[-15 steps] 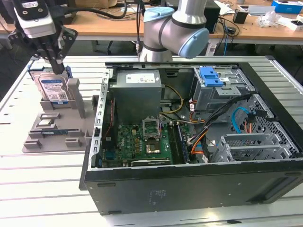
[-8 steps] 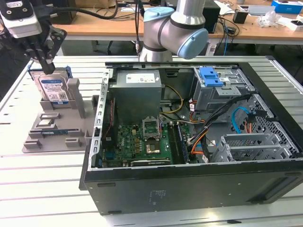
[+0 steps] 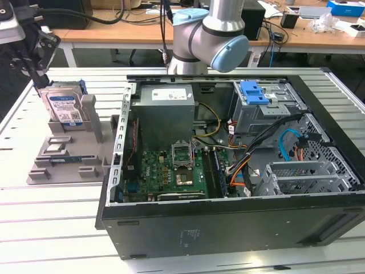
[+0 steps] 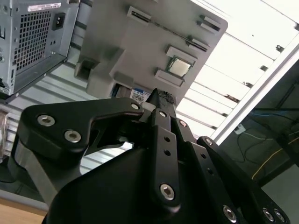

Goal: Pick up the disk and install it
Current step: 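Reach for the disk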

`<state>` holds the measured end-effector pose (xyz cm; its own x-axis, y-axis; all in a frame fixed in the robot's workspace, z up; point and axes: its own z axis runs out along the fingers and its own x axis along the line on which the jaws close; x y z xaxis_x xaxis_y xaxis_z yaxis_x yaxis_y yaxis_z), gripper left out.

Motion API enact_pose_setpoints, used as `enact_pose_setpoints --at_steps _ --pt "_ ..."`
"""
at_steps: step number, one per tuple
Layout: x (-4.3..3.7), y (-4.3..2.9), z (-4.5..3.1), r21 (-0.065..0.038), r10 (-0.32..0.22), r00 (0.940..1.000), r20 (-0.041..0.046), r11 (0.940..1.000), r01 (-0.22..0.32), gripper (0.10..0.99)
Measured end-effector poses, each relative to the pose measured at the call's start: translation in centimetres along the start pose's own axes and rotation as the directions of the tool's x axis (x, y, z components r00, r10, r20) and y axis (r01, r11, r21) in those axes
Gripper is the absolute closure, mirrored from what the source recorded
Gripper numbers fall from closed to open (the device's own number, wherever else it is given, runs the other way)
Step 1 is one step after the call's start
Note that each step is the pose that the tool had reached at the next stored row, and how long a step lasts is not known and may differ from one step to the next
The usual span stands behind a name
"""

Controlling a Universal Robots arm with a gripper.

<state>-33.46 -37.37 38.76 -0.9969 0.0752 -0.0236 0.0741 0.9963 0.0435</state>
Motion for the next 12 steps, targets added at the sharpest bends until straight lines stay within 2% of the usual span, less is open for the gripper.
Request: enact_pose_setpoints --at_steps 3,6,12 --pt "0.79 0.47 0.05 0.001 0.0 1.0 -0.0001 1.0 0.0 0.98" --pt "1.79 1.3 0.19 0.002 0.0 1.0 0.0 1.0 0.0 0.98" --pt "3.07 2.71 0.46 0.005 0.0 1.0 0.0001 1.0 0.0 0.98"
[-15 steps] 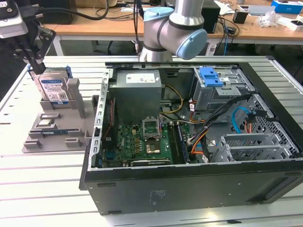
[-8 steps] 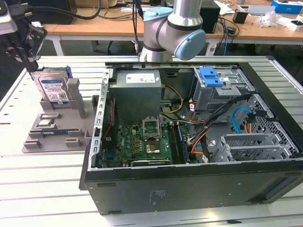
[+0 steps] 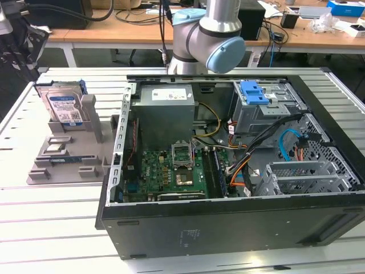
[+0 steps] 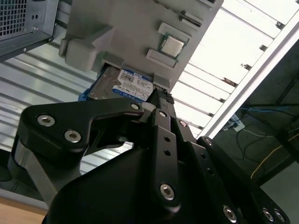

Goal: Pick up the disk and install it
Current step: 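Reach for the disk, then pick up the disk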

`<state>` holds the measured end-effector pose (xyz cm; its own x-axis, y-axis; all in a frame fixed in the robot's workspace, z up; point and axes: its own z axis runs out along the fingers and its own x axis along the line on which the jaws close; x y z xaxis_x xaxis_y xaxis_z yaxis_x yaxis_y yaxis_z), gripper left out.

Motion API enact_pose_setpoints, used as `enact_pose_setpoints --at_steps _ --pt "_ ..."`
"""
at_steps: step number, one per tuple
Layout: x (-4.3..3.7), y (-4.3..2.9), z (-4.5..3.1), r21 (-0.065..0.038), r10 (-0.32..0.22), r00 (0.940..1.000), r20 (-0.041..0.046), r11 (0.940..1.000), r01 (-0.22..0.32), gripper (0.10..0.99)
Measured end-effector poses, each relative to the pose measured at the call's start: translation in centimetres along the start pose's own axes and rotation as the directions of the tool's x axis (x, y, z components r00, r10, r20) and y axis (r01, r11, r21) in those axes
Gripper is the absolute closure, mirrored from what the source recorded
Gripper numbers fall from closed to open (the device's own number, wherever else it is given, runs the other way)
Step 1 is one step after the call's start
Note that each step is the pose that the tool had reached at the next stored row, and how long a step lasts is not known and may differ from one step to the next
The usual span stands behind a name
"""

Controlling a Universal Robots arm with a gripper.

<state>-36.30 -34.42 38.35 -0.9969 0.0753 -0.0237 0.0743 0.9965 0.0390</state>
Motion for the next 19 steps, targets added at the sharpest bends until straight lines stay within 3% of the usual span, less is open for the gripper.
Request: enact_pose_setpoints --at_steps 2,6,19 --pt "0.42 0.47 0.12 0.0 0.0 1.0 0.0003 1.0 0.0 0.98" --pt "1.02 0.77 0.18 0.001 0.0 1.0 0.0001 1.0 0.0 0.98" --pt "1.05 0.76 0.18 0.001 0.0 1.0 0.0001 1.0 0.0 0.98"
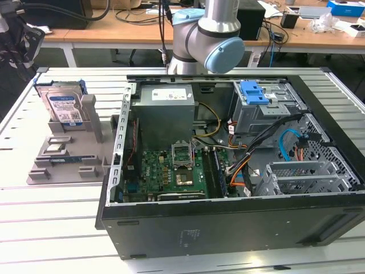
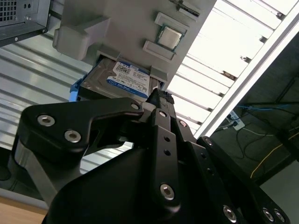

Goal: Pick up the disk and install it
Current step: 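Pick up the disk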

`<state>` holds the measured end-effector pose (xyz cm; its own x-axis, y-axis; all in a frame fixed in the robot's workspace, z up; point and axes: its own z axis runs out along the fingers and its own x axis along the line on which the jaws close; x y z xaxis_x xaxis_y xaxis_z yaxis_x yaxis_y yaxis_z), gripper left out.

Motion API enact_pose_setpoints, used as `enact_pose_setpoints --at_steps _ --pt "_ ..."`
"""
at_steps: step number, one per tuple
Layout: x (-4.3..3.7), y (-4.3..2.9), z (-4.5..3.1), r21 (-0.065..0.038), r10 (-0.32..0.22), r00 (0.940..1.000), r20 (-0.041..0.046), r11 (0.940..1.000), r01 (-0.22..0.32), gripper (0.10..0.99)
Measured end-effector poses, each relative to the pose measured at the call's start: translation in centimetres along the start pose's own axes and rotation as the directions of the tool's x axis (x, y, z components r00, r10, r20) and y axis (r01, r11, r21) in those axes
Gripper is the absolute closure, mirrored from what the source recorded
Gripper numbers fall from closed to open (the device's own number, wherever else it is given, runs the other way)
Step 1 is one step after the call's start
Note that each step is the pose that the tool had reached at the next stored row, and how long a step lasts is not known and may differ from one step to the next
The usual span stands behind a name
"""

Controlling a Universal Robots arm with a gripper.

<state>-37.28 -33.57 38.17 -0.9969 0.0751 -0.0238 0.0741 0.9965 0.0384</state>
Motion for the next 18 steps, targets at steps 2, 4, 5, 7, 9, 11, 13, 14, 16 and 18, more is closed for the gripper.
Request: enact_pose_setpoints --at_steps 2,4,5,7,9,11,13,14,16,18 --pt "0.0 0.0 0.0 0.0 0.0 1.0 0.0 1.0 0.0 0.98" --pt "0.01 0.0 -0.01 0.0 -0.017 0.9999 -0.0008 0.9999 0.017 0.98" --pt "0.01 0.01 -0.01 -0.001 -0.038 0.9993 -0.0016 0.9993 0.038 0.98" --pt "0.01 0.0 0.0 -0.002 -0.085 0.9964 -0.0032 0.9964 0.085 0.98" --pt "0.01 0.0 0.0 -0.004 -0.152 0.9884 -0.0055 0.9884 0.152 0.98" --pt "0.01 0.01 0.0 -0.005 -0.199 0.9799 -0.0072 0.9799 0.199 0.98" --pt "0.01 0.01 0.0 -0.007 -0.246 0.9692 -0.0088 0.9693 0.246 0.98" --pt "0.01 0.01 0.0 -0.008 -0.263 0.9648 -0.0093 0.9649 0.263 0.98" --pt "0.0 0.01 0.0 -0.009 -0.303 0.953 -0.0106 0.9531 0.303 0.98" --pt "0.01 0.01 0.0 -0.01 -0.344 0.9388 -0.0118 0.9388 0.344 0.98"
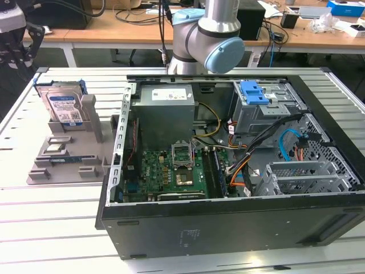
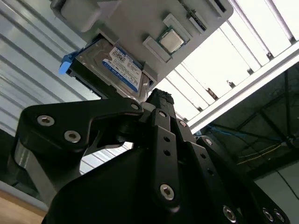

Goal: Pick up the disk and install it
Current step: 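Pick up the disk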

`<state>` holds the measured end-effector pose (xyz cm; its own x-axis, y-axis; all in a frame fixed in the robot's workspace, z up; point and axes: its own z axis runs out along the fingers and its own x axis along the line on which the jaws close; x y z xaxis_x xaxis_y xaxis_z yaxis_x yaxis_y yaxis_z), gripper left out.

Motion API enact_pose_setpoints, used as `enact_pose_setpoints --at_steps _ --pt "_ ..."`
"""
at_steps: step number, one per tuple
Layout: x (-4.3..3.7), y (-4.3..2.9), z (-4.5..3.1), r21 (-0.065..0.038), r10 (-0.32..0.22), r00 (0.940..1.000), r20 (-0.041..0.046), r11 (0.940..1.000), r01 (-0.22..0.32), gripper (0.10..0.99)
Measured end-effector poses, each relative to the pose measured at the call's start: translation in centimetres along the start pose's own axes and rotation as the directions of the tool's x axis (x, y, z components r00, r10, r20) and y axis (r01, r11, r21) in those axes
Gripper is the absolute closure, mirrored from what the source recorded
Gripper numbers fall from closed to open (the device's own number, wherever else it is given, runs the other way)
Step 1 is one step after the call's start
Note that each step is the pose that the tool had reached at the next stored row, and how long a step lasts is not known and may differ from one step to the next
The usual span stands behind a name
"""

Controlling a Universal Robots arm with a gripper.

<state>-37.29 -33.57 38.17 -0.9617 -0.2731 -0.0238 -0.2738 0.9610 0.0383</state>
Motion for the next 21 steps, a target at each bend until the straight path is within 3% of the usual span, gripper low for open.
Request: enact_pose_setpoints --at_steps 5,11,15,20,21 --pt "0.0 0.0 0.0 -0.003 -0.11 0.9939 -0.004 0.9939 0.11 0.98" --pt "0.0 0.0 0.0 -0.006 -0.212 0.9772 -0.0076 0.9772 0.212 0.98" --pt "0.0 0.01 0.0 -0.008 -0.278 0.9605 -0.0097 0.9605 0.278 0.98" --pt "0.0 0.0 0.0 -0.011 -0.359 0.9333 -0.0122 0.9334 0.359 0.98" --pt "0.0 0.0 0.0 -0.012 -0.378 0.9256 -0.0127 0.9257 0.378 0.98"
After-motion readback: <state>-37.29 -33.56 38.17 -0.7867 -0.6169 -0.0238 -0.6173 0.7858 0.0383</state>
